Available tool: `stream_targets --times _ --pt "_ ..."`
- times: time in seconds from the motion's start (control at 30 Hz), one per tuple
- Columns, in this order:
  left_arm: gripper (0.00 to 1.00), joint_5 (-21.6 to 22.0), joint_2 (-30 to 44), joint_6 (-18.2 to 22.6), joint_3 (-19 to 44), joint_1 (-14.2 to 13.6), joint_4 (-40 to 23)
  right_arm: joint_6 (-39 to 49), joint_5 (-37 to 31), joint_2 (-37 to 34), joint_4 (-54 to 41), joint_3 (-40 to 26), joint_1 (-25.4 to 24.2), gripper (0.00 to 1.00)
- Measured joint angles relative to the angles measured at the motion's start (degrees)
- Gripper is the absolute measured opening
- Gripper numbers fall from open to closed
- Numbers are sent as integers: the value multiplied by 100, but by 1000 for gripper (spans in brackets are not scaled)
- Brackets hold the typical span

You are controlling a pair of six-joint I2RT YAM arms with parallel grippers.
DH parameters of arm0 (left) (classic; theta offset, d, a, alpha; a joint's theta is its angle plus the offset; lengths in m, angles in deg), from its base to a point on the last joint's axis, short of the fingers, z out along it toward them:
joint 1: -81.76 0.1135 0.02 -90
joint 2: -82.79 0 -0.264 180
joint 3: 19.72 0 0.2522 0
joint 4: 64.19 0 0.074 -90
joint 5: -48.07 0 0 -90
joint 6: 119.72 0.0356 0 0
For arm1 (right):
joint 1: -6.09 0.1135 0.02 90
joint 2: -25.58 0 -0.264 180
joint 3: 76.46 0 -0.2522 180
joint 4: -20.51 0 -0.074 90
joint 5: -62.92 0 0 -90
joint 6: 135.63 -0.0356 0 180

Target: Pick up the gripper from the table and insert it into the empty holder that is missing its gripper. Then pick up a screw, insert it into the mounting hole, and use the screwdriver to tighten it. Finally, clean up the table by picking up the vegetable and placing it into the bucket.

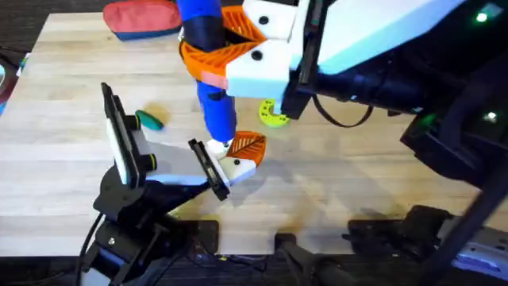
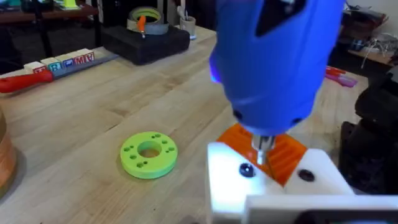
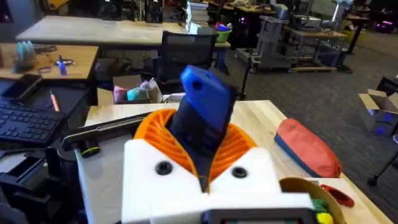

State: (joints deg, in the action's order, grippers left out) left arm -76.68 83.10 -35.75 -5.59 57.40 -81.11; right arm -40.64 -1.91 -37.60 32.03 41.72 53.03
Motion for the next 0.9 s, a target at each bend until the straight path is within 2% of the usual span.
stream_targets --times 0.9 --pt "5 0 0 0 0 0 0 -7 -2 -183 94 0 0 6"
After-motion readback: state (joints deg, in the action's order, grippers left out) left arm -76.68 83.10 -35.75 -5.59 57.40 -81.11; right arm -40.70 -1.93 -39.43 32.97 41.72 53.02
